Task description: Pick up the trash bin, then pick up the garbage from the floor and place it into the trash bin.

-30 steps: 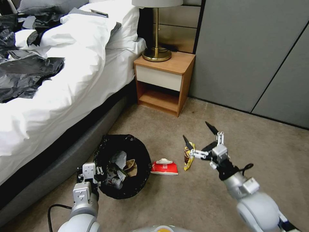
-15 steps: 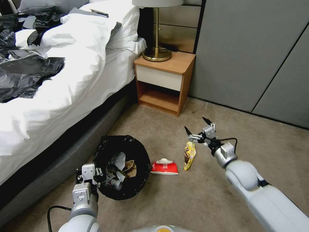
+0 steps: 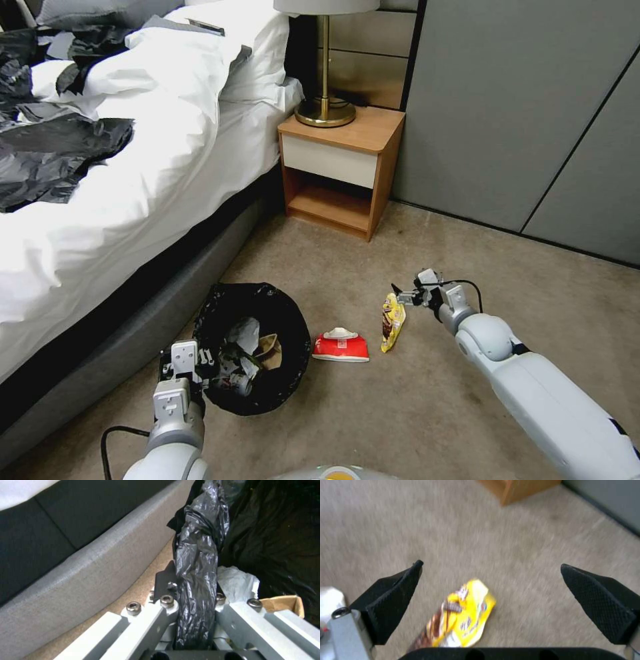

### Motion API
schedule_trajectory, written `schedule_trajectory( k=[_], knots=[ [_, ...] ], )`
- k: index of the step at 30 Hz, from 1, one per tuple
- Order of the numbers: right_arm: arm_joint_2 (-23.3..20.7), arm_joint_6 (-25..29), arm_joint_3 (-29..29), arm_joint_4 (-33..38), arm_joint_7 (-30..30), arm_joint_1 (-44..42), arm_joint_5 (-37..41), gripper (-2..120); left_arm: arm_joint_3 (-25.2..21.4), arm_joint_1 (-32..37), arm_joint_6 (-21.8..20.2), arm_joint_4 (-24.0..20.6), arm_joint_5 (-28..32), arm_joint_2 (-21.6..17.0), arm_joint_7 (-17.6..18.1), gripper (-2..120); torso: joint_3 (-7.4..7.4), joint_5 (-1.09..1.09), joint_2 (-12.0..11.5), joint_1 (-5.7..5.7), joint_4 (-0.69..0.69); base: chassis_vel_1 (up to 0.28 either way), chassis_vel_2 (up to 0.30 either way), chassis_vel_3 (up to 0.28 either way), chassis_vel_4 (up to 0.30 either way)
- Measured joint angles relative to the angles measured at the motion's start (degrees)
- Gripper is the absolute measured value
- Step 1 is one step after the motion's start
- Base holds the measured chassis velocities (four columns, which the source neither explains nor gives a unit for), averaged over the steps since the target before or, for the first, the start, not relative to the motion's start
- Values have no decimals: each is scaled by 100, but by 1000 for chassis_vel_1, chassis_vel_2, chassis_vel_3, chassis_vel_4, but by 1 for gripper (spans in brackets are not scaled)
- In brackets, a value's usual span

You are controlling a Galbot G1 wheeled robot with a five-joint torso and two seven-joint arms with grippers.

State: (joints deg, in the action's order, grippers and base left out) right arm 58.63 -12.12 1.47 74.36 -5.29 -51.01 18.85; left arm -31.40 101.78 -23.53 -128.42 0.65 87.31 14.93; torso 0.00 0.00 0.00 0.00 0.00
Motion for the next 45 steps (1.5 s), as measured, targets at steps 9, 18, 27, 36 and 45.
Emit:
schedule_trajectory(
  k=[9, 18, 27, 36, 45],
  knots=[
    [402, 176, -36, -934, -383, 186, -233, 100, -7, 75, 5, -20, -40, 4, 4, 2, 0, 0, 0, 0, 0, 0, 0, 0, 0],
    [851, 266, -76, -1593, -609, 432, -446, 100, 15, 121, 31, -45, -84, 45, 6, 2, 0, -1, 0, 0, 0, 0, 0, 0, 0],
    [1241, 404, -63, -2225, -679, 640, -542, 91, -4, 155, 58, -70, -90, 62, 16, 2, 0, -1, 0, 0, 0, 0, 0, 0, 0],
    [1467, 682, 215, -3180, -741, 873, -860, 56, -16, 158, 72, -70, -85, 64, 23, 2, 0, 0, 0, 0, 0, 0, 0, 0, 0],
    [1391, 796, 341, -3347, -757, 871, -878, 25, -12, 138, 75, -60, -74, 52, 29, 2, -1, 0, 0, 0, 1, 0, 0, 0, 0]
  ],
)
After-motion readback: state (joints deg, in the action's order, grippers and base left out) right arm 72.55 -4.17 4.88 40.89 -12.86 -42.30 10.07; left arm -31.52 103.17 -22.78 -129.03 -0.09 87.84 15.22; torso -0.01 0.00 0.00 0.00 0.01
